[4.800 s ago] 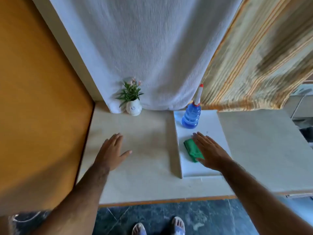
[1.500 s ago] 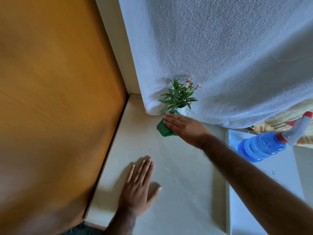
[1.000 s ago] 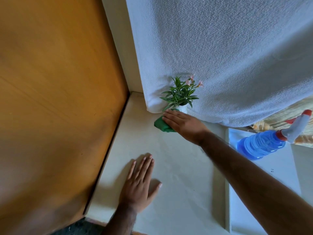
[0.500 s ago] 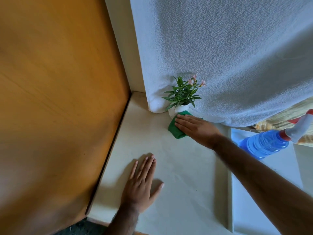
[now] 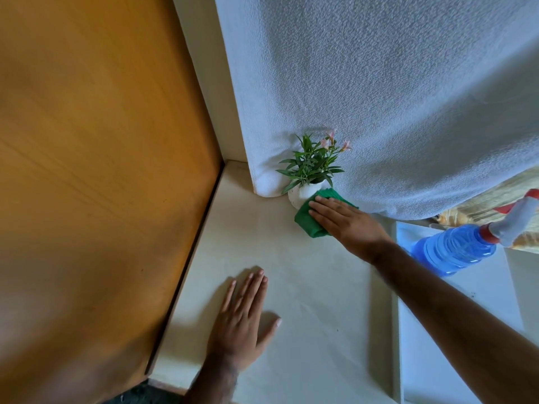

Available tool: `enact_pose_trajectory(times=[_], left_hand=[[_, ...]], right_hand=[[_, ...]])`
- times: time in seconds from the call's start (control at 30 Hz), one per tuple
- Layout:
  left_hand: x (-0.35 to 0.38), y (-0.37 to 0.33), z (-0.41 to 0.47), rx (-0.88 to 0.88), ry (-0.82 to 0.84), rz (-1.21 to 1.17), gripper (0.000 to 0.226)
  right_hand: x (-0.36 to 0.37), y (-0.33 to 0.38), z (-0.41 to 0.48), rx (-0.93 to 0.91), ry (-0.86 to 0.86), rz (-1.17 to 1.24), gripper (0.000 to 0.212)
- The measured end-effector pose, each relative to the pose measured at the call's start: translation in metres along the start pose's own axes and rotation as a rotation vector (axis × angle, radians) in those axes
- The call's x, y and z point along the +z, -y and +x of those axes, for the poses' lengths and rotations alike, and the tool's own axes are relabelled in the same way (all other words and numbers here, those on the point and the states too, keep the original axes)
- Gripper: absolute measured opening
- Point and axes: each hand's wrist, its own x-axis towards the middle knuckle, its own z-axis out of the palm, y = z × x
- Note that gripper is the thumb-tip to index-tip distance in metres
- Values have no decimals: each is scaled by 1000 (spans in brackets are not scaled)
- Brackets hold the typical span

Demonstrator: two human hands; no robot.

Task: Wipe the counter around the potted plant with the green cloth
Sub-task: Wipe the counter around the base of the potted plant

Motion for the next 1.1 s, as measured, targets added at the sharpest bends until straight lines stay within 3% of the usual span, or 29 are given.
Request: enact_pose_trajectory(times=[0.27, 0.5, 0.73, 0.87, 1.1], left_hand=[[-1, 0, 0, 3, 0, 2, 88], [0, 0, 0, 7, -14, -10, 89], [1, 0, 0, 5, -6, 0, 89], [1, 1, 0, 7, -5, 14, 89], [1, 2, 1, 20, -17, 5, 88]], right_hand=[[-14, 17, 13, 61, -97, 38, 46], [7, 10, -3, 68, 19, 49, 48], [-13, 14, 13, 123, -36, 51, 49], [2, 12, 5, 132, 18, 55, 50], [-7, 22, -24, 280, 35, 123, 62]])
